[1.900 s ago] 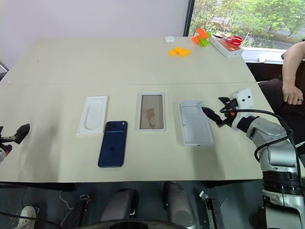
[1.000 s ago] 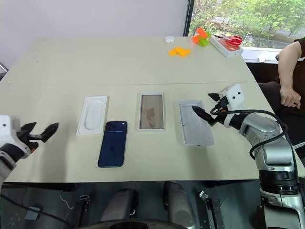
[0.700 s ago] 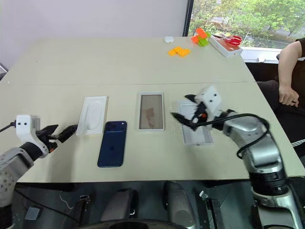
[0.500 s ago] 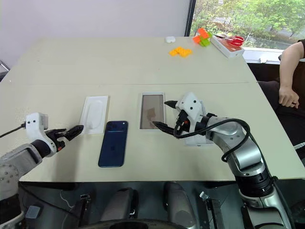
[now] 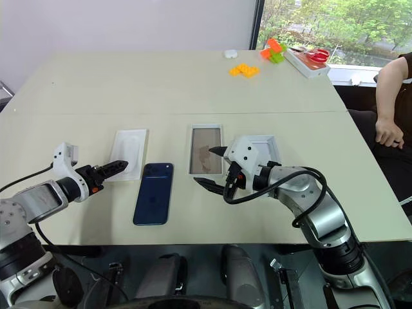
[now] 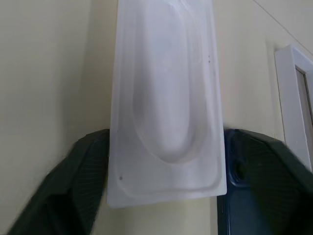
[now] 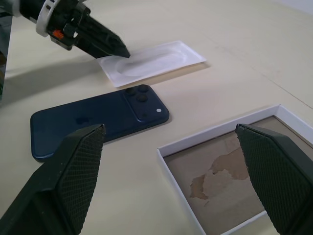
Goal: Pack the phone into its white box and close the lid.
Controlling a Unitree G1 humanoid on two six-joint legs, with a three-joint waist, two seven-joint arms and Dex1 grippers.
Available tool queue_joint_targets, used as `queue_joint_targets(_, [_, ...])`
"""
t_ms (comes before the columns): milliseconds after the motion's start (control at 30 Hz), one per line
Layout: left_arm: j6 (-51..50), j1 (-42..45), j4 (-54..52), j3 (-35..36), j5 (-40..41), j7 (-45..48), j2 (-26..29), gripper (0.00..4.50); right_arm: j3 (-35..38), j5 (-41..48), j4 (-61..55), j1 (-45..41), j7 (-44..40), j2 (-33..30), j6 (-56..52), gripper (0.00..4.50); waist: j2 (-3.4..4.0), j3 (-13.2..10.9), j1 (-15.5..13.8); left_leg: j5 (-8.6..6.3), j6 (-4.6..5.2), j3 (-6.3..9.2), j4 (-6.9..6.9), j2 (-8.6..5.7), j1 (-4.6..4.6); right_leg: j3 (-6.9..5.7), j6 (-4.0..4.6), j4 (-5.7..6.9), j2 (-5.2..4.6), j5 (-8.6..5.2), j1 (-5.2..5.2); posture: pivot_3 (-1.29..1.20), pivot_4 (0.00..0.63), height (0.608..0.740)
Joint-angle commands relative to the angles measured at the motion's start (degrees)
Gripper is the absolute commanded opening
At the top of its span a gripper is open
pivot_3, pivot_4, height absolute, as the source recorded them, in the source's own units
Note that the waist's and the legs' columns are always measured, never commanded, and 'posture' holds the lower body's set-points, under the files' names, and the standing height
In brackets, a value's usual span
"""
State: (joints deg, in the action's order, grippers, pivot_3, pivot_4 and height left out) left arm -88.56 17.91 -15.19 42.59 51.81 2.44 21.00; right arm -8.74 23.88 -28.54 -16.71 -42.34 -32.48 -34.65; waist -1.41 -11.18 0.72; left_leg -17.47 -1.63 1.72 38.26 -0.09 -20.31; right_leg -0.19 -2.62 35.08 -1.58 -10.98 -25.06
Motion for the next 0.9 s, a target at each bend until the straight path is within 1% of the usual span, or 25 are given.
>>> queue_joint_targets(33, [-2.1, 0.2, 0.4, 1.1, -0.2, -0.1, -1.1, 2.20, 0.6, 0.6, -2.7, 0.2, 0.5, 0.2, 0.1, 4.50, 0.00, 0.0, 0.0, 0.00, 0.00, 0.00, 0.00, 0.00, 0.00, 0.00, 0.00, 0.00, 0.00, 0.00, 0.00, 0.00, 0.150, 0.734])
queue_joint_targets(67, [-2.2, 0.4, 0.4, 1.5, -0.3, -0.1, -1.3, 1.79, 0.5, 0.6, -2.7, 0.2, 0.6, 0.3, 0.1, 4.50, -0.01, 0.0, 0.0, 0.00, 0.00, 0.00, 0.00, 0.00, 0.00, 0.00, 0.00, 0.00, -0.01, 0.00, 0.00, 0.00, 0.150, 0.734])
queue_joint_targets(100, [-2.4, 0.5, 0.4, 2.0, -0.4, -0.1, -1.6, 1.21, 0.4, 0.6, -2.7, 0.1, 0.7, 0.3, 0.1, 4.50, -0.01, 0.0, 0.0, 0.00, 0.00, 0.00, 0.00, 0.00, -0.01, 0.00, 0.00, 0.00, -0.01, 0.00, 0.00, 0.00, 0.150, 0.734])
queue_joint_targets(167, [-2.6, 1.0, 0.3, 3.7, -0.2, 0.1, -2.0, 0.23, 0.3, 0.6, -2.7, 0.1, 0.9, 0.4, 0.0, 4.50, -0.04, 0.0, -0.1, 0.00, 0.00, 0.00, 0.00, 0.00, -0.01, 0.00, 0.02, 0.00, -0.01, -0.01, 0.00, 0.00, 0.150, 0.734])
queue_joint_targets(200, [-2.7, 1.2, 0.1, 4.6, 0.0, 0.3, -2.2, 0.02, 0.3, 0.6, -2.7, 0.1, 0.9, 0.4, 0.1, 4.50, -0.07, 0.0, -0.1, 0.00, -0.01, 0.00, 0.00, 0.00, -0.02, 0.00, 0.01, 0.00, -0.01, -0.01, 0.00, 0.00, 0.150, 0.734])
queue_joint_targets(400, [-1.4, 3.1, 0.1, 13.0, 3.7, 1.1, -3.5, 0.02, -0.1, 0.7, -2.5, -0.4, 0.7, 0.5, 0.2, 4.50, -0.09, 0.0, 0.1, 0.00, -0.01, 0.01, 0.00, 0.01, -0.02, 0.01, 0.07, 0.00, -0.02, -0.05, -0.02, 0.00, 0.150, 0.734])
queue_joint_targets(500, [-0.5, 2.3, -2.3, 13.0, 4.9, 1.8, -3.6, 0.02, 0.0, 0.7, -2.3, -0.5, 0.5, 0.4, 0.4, 4.50, -0.10, 0.0, 0.1, 0.00, -0.01, 0.00, -0.01, 0.01, -0.03, 0.01, 0.06, 0.00, 0.00, -0.05, -0.04, 0.00, 0.150, 0.734])
queue_joint_targets(700, [-0.5, 2.0, -6.7, 12.2, 10.0, 1.5, -5.1, 0.02, 0.7, 0.3, -1.4, -1.3, -0.2, -0.2, 0.8, 4.50, -0.12, 0.0, 0.0, 0.01, -0.02, 0.00, 0.00, 0.00, -0.06, 0.01, 0.06, -0.01, -0.04, -0.05, -0.06, 0.00, 0.150, 0.734])
queue_joint_targets(800, [-0.2, 4.3, -7.9, 12.3, 14.9, -1.7, -8.7, 0.02, 1.0, 0.3, -1.2, -1.3, -0.5, -0.6, 0.9, 4.50, -0.14, 0.0, -0.1, 0.01, -0.02, 0.00, 0.00, -0.01, -0.07, 0.02, 0.05, -0.02, -0.05, -0.05, -0.06, 0.00, 0.150, 0.734])
queue_joint_targets(900, [0.9, 7.0, -10.2, 8.1, 19.3, -8.4, -15.2, 0.02, 1.6, -0.1, -0.5, -1.5, -0.8, -1.1, 1.1, 4.50, -0.20, 0.0, -0.2, 0.01, -0.02, 0.01, 0.02, -0.03, -0.08, 0.02, -0.03, -0.02, -0.07, 0.00, -0.04, 0.00, 0.150, 0.734])
